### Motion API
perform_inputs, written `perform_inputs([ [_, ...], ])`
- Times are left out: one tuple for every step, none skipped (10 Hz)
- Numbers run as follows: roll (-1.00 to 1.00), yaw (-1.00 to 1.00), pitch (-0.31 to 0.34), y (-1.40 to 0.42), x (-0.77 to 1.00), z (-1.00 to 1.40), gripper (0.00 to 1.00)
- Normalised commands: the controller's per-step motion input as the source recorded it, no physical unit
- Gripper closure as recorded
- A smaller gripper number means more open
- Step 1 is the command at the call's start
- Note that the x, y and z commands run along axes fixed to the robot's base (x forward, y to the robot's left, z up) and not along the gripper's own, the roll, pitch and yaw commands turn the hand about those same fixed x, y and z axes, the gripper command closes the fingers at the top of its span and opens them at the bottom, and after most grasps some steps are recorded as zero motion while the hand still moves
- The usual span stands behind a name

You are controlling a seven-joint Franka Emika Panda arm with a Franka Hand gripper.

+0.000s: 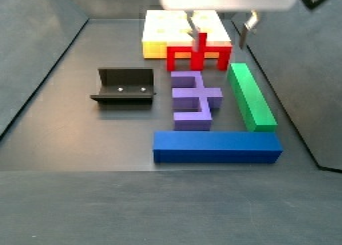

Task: Pick up the green object. Move up. Move to above the board. Insert the green object.
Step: Pick up the green object.

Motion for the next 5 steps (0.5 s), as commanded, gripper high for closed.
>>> perform_inputs([
  [0.0,0.0,-0.224,0.12,-0.91,-0.8,0.0],
  [0.0,0.01,-0.229,0.4,-0.89,-0.71,0.0],
  [0.0,0.01,-0.189,0.37,-0.84,-0.67,0.0],
  [0.0,0.0,-0.143,0.43,-0.72,-0.59,0.0],
  [0.04,0.0,-0.049,0.22,-0.4,-0.43,0.0],
])
